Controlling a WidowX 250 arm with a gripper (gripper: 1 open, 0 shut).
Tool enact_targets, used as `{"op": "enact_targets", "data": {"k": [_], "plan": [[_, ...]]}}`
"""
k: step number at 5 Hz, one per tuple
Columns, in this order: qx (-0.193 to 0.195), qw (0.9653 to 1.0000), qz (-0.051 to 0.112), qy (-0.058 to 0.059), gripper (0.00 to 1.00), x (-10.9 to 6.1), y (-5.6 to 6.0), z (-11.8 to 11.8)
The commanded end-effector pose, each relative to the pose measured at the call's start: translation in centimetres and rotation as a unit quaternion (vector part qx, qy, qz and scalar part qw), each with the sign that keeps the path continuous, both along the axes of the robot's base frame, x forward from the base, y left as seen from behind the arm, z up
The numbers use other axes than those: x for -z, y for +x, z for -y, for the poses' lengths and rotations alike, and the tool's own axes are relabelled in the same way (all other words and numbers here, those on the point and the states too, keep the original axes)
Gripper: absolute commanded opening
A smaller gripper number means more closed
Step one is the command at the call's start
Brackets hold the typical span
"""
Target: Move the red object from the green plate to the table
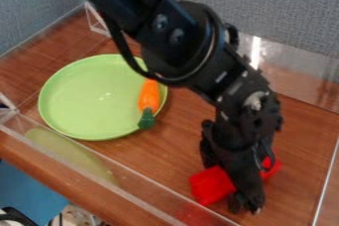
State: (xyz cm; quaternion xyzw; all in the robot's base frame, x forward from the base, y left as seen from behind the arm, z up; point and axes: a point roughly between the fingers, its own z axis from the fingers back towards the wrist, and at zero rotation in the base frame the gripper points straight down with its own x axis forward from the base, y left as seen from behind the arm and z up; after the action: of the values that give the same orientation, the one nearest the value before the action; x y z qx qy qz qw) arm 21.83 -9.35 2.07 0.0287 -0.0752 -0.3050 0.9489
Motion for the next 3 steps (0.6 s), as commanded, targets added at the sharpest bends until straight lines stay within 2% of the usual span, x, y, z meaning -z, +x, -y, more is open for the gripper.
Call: {"op": "enact_targets", "data": {"k": [1, 3], "plan": [[0.023, 0.9997, -0.001, -0.003, 1.00, -0.6, -0.5, 0.7], [-0.016, 0.9998, -0.009, -0.004, 1.00, -0.8, 1.3, -1.6]]}}
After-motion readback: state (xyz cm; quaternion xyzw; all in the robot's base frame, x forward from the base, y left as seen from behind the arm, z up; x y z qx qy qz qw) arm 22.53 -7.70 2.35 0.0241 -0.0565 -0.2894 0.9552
